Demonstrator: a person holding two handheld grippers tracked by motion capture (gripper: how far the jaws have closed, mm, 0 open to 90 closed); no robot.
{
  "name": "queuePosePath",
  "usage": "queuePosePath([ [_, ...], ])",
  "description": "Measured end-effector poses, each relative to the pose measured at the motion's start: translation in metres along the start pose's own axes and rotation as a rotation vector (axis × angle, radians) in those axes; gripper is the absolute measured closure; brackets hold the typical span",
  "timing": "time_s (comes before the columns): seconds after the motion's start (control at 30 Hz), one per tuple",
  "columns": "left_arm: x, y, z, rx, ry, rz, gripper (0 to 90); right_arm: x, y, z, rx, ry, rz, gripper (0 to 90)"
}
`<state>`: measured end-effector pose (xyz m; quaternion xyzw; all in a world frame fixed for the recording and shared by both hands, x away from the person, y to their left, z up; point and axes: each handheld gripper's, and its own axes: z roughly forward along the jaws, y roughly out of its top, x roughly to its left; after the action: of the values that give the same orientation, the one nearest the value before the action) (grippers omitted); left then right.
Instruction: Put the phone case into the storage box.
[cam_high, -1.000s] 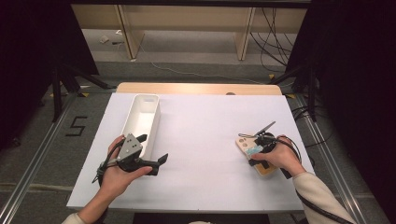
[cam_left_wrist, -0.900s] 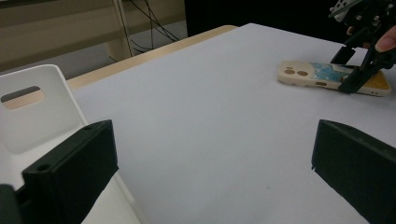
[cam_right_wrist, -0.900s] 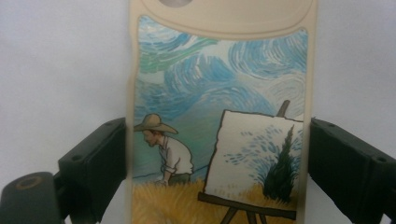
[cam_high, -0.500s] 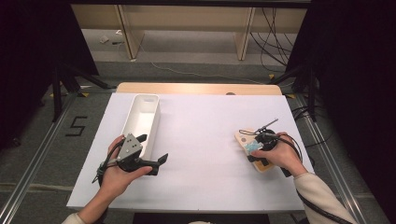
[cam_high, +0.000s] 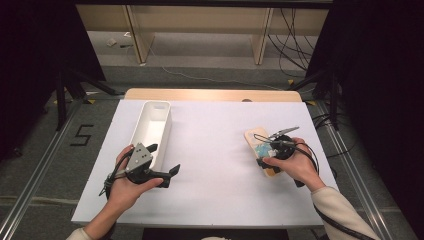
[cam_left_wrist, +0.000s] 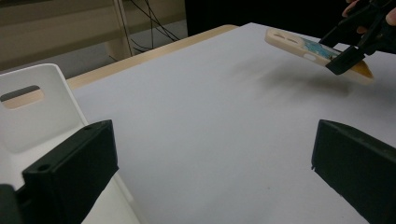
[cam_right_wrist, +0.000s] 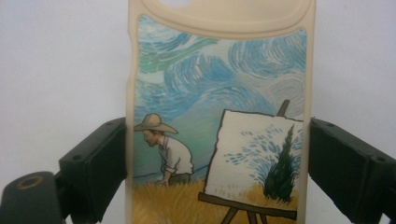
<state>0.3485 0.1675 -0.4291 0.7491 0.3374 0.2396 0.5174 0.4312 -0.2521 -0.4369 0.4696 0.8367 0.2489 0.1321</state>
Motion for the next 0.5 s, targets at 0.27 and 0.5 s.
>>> queuePosePath([
  [0.27,0.0,0.0,0.002,0.004,-0.002,-0.005,0.0,0.006,0.0,0.0,-0.128,0.054,0.01,11.6],
  [0.5,0.001,0.0,0.001,0.003,0.002,-0.005,0.0,0.016,0.002,0.003,-0.221,0.085,-0.014,11.5],
])
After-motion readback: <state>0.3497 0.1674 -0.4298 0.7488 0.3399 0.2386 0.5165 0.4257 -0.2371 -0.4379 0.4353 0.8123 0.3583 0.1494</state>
